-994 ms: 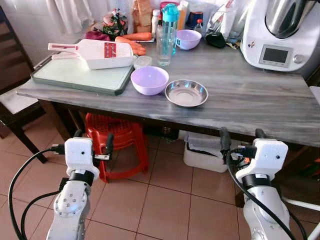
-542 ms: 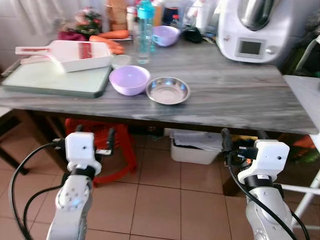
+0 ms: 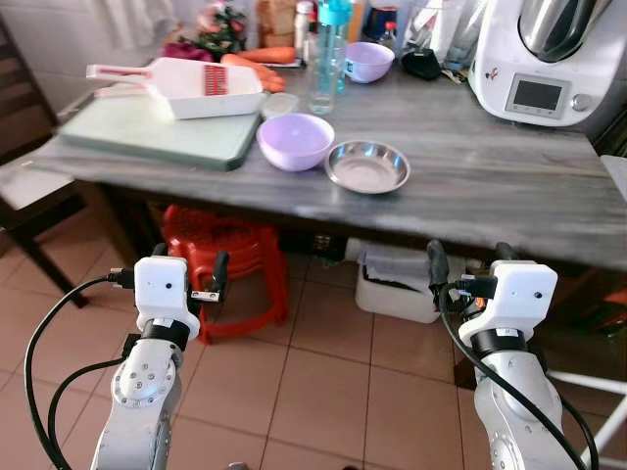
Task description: Setting the table
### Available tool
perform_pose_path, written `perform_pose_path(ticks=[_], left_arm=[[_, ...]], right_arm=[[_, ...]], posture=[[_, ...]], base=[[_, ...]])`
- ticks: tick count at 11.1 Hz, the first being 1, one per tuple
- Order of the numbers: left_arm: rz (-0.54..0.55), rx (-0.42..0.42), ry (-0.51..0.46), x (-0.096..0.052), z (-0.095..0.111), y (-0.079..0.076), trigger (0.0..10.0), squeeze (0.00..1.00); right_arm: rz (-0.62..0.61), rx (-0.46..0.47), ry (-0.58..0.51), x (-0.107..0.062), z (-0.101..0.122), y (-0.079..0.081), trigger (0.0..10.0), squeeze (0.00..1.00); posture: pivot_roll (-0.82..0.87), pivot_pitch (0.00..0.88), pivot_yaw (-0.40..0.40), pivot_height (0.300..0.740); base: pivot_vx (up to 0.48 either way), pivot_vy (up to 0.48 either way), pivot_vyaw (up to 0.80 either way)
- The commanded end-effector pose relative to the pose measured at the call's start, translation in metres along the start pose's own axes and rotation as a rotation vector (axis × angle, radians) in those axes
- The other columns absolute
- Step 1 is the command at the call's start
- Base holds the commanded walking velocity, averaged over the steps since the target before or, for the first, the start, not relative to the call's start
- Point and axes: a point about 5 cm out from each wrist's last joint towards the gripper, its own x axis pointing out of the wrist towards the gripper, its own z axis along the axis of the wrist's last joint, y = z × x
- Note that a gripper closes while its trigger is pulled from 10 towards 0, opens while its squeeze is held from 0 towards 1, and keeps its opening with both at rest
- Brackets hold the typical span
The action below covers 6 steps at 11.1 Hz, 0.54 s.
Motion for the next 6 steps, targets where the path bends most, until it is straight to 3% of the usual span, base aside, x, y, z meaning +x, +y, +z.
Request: perform_pose_path(ticks=[1,5,6], left_arm=[[-0.011,-0.002,0.011,0.0015,-0.0009,-0.0011,10.0,0.0],[-0.031,-0.004,0.015,0.0023,-0.0023,-0.0035,10.0,0.0],[-0.033,-0.003,0.013,0.0019,-0.0032,-0.0022,10.0,0.0]], right_arm=[[-0.017,-0.001,-0.001,0.0001,-0.001,-0.0037,10.0,0.0],[-0.026,-0.004,-0.005,0.0025,-0.0011,-0.0033,10.0,0.0],[-0.029,-0.002,-0.008,0.0035,-0.0009,-0.0031,10.0,0.0]], posture=[[0.07,0.049,-0.018,0.74],[0.07,0.048,-0.017,0.74],[0.07,0.048,-0.017,0.74]], base=[[-0.296,0.0,0.0],[-0.296,0.0,0.0],[0.0,0.0,0.0]])
